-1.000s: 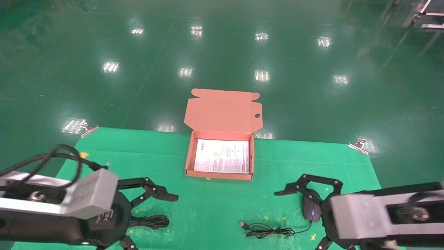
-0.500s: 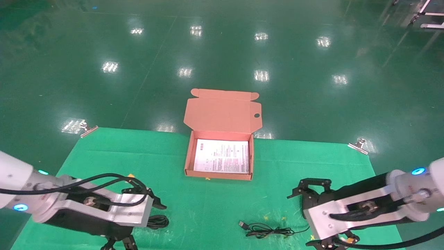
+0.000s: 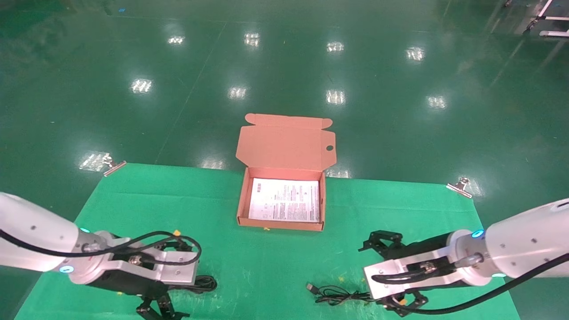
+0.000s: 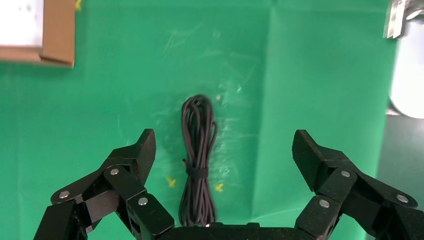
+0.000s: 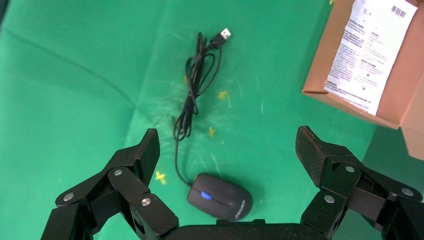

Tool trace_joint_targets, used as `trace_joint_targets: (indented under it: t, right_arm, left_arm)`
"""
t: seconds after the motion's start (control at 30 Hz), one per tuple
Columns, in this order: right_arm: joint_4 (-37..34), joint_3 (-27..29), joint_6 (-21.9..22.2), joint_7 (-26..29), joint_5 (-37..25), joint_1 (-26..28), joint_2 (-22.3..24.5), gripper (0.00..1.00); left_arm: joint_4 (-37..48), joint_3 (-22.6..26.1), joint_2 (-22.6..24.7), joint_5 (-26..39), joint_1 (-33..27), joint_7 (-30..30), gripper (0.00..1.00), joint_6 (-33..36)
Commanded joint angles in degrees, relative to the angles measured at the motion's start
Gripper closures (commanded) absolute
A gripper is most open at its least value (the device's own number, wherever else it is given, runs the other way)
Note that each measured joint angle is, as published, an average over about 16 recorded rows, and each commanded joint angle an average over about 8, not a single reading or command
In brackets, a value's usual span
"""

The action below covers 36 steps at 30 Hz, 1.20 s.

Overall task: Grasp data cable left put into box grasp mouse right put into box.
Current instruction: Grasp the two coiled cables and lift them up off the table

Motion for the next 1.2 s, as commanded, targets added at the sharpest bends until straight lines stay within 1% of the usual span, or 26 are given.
trace_joint_targets:
  t: [0.03, 0.3, 0.57, 0.83, 1.13, 1.17, 1.2]
  right_arm:
    - [-0.2, -0.2, 1.5, 0.9, -0.9, -1.1, -0.5, 0.00]
    - [-1.9, -0.5, 7.0, 2.0, -2.9, -5.2, -1.9, 0.00]
    - [-4.7, -0.7, 12.7, 0.8, -4.2, -8.8, -3.7, 0.00]
    - [-9.5, -1.2, 17.2, -1.8, -5.6, -10.9, -6.1, 0.00]
    - [-15.8, -1.7, 20.5, -4.8, -6.6, -11.9, -8.0, 0.00]
    - [-16.4, -1.8, 20.7, -5.1, -6.6, -12.0, -8.2, 0.03]
    - [-17.0, -1.8, 20.9, -5.4, -6.7, -12.0, -8.4, 0.12]
  left_arm:
    - [1.3, 0.5, 0.6, 1.3, 0.3, 0.3, 0.00, -0.9]
    - [9.5, 1.1, 3.4, 4.1, 1.3, 0.3, 0.00, -5.2]
    - [18.5, 1.2, 6.2, 4.9, 1.4, 1.6, 0.00, -8.2]
    - [27.4, 1.5, 9.4, 5.3, 0.7, 5.6, 0.00, -10.7]
    - [36.0, 2.0, 12.7, 6.0, -0.5, 10.2, 0.00, -13.0]
    - [36.8, 2.0, 13.0, 6.1, -0.6, 10.7, 0.04, -13.3]
    - [37.7, 2.0, 13.2, 6.1, -0.7, 11.1, 0.12, -13.5]
